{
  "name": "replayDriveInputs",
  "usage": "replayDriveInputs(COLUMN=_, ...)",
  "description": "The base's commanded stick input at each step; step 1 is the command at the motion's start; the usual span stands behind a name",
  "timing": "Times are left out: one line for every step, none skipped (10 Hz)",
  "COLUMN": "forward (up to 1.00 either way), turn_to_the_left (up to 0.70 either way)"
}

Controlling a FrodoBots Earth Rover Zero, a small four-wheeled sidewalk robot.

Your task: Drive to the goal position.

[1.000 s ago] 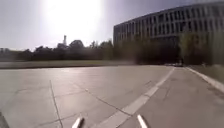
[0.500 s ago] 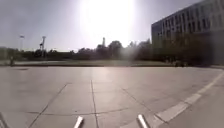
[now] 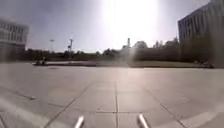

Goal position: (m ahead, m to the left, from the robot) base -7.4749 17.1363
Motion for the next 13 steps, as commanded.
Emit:
replayDriveInputs(forward=0.0, turn_to_the_left=0.45)
replayDriveInputs(forward=0.0, turn_to_the_left=0.45)
replayDriveInputs(forward=0.0, turn_to_the_left=0.45)
replayDriveInputs(forward=0.0, turn_to_the_left=0.45)
replayDriveInputs(forward=0.0, turn_to_the_left=0.45)
replayDriveInputs(forward=0.0, turn_to_the_left=0.45)
replayDriveInputs(forward=0.0, turn_to_the_left=0.45)
replayDriveInputs(forward=0.0, turn_to_the_left=0.45)
replayDriveInputs(forward=0.0, turn_to_the_left=0.45)
replayDriveInputs(forward=0.0, turn_to_the_left=0.45)
replayDriveInputs(forward=0.0, turn_to_the_left=0.45)
replayDriveInputs(forward=0.0, turn_to_the_left=0.45)
replayDriveInputs(forward=0.0, turn_to_the_left=0.45)
